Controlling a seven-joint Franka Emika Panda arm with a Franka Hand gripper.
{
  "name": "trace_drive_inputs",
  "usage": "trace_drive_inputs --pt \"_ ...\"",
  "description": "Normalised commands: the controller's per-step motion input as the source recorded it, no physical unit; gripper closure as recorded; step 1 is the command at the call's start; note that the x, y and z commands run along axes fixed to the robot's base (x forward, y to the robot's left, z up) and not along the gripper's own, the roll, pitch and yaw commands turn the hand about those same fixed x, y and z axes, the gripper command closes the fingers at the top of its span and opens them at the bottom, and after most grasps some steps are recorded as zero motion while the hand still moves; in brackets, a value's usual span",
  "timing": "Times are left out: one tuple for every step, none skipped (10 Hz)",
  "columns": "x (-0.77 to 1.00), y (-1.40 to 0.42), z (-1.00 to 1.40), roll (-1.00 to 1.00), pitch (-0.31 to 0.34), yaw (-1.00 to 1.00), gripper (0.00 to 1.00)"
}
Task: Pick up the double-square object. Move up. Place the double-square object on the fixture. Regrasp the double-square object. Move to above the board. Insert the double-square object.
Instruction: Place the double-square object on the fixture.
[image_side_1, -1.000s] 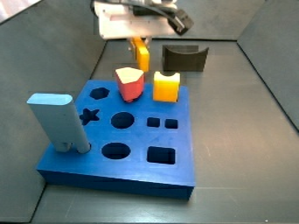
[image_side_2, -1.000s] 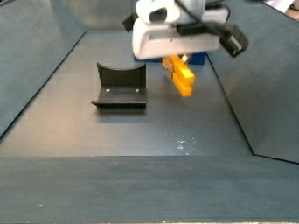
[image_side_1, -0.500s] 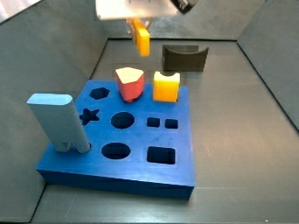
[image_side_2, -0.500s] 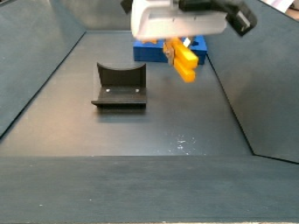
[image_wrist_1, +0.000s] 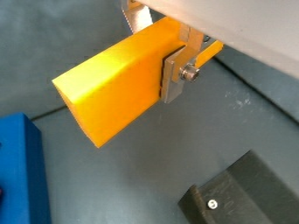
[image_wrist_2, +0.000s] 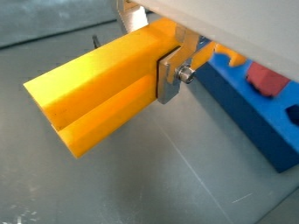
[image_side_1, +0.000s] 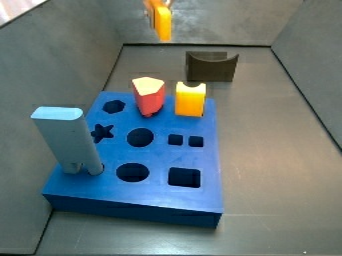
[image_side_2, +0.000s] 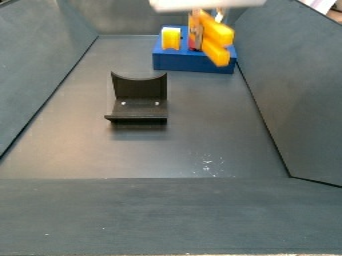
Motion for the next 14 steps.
trace_drive_inputs --pt "0.0 -0.01 0.55 -0.1 0.046 0.02 1.0" --pt "0.01 -0.01 0.39 -0.1 0.055 0.01 1.0" --pt "0.01 -0.01 0.29 -0.11 0.064 0.01 1.0" --pt "1.0 0.24 -0.02 0.11 -0.169 -1.0 1.0" --pt "1.0 0.24 -0.05 0.11 -0.172 -1.0 1.0" --pt "1.0 0.21 -0.06 0.11 -0.125 -0.74 1.0" --pt "1.0 0.19 -0.05 0.12 -0.073 -0.5 1.0" --pt "1.0 0.17 -0.05 0.11 -0.021 -0.28 1.0" --pt "1.0 0.16 -0.05 0.1 -0.002 -0.18 1.0" --pt "1.0 0.13 -0.05 0.1 0.016 -0.1 1.0" --pt "1.0 0.12 -0.05 0.1 0.025 -0.08 1.0" --pt "1.0 0.1 -0.04 0.08 0.045 -0.05 1.0" --pt "1.0 0.09 -0.04 0.07 0.061 -0.03 1.0" --pt "0.95 0.07 -0.03 0.06 0.082 -0.02 1.0"
